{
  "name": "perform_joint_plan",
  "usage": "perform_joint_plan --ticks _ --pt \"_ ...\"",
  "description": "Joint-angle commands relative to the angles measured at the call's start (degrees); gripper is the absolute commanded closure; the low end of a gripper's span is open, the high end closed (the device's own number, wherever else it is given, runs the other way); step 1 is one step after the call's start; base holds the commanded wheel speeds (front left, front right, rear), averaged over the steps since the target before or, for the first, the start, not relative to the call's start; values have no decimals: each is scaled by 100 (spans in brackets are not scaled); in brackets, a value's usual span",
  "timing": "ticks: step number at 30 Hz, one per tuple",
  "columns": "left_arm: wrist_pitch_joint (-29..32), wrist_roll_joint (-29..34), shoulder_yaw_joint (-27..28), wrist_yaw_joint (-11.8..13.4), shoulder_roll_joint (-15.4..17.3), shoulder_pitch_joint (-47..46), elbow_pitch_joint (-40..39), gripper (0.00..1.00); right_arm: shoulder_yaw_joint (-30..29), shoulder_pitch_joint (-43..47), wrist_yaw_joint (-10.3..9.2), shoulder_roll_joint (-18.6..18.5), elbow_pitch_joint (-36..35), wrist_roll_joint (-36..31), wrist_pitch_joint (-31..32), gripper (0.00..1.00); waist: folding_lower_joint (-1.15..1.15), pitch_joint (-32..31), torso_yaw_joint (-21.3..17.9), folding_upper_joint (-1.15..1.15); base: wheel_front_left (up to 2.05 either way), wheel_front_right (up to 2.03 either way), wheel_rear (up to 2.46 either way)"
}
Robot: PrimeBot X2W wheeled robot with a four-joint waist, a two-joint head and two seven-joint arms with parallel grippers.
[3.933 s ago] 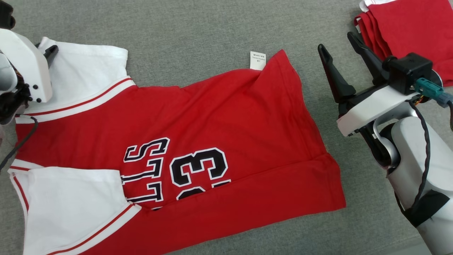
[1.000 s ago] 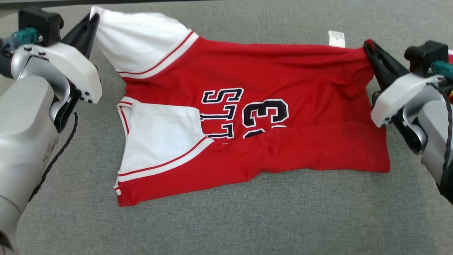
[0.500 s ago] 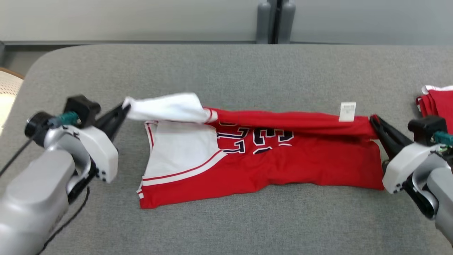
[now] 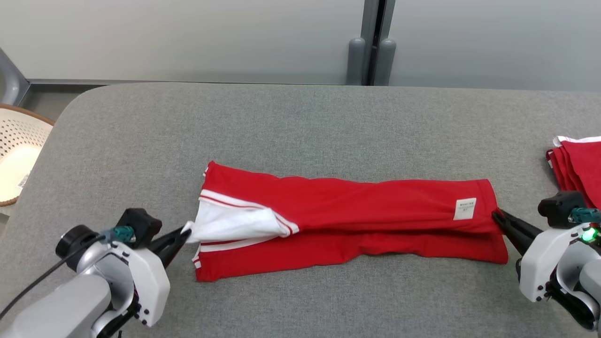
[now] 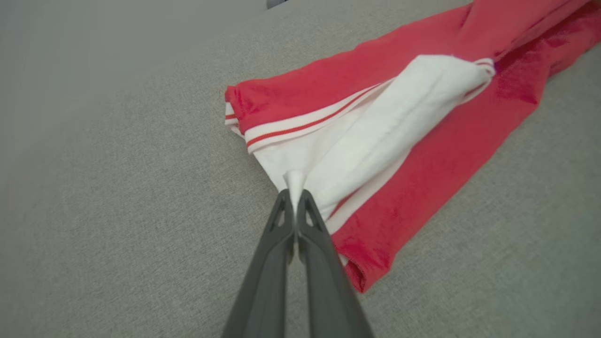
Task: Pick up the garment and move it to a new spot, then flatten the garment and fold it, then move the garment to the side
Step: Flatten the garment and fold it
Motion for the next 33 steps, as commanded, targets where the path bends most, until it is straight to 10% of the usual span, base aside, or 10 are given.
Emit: perform_joint_plan --ticks 1,7,8,9,10,11,12,25,33 --pt "46 -40 -4 60 52 125 -99 100 27 65 -13 -91 -48 92 60 100 0 -20 -10 0 0 0 0" --pt "243 -106 -58 200 109 309 -333 100 137 59 -13 -196 -119 258 175 100 0 -44 -22 0 0 0 0" --pt "269 -120 -58 220 84 338 -346 97 155 86 -13 -188 -128 308 205 75 0 -47 -21 0 0 0 0" --pt "292 -136 -70 224 55 372 -349 69 174 126 -13 -173 -143 397 248 7 0 -50 -19 0 0 0 0" --pt "327 -134 -82 238 30 396 -349 50 193 151 -13 -173 -149 471 314 0 0 -56 -16 0 0 0 0" --pt "345 -127 -85 266 12 412 -339 3 221 150 -13 -193 -165 514 377 0 0 -62 -14 0 0 0 0" --pt "345 -83 -93 279 8 426 -322 0 231 149 -13 -223 -154 562 436 0 0 -68 -15 0 0 0 0" --pt "-961 -620 1035 1010 -338 701 -108 0 -524 191 -12 -92 -99 968 -589 0 0 -356 -66 0 0 0 0" --pt "-1059 100 4228 1159 -1211 1825 -1097 0 -2279 582 -9 734 -79 -197 -861 0 0 -487 -74 0 0 0 0"
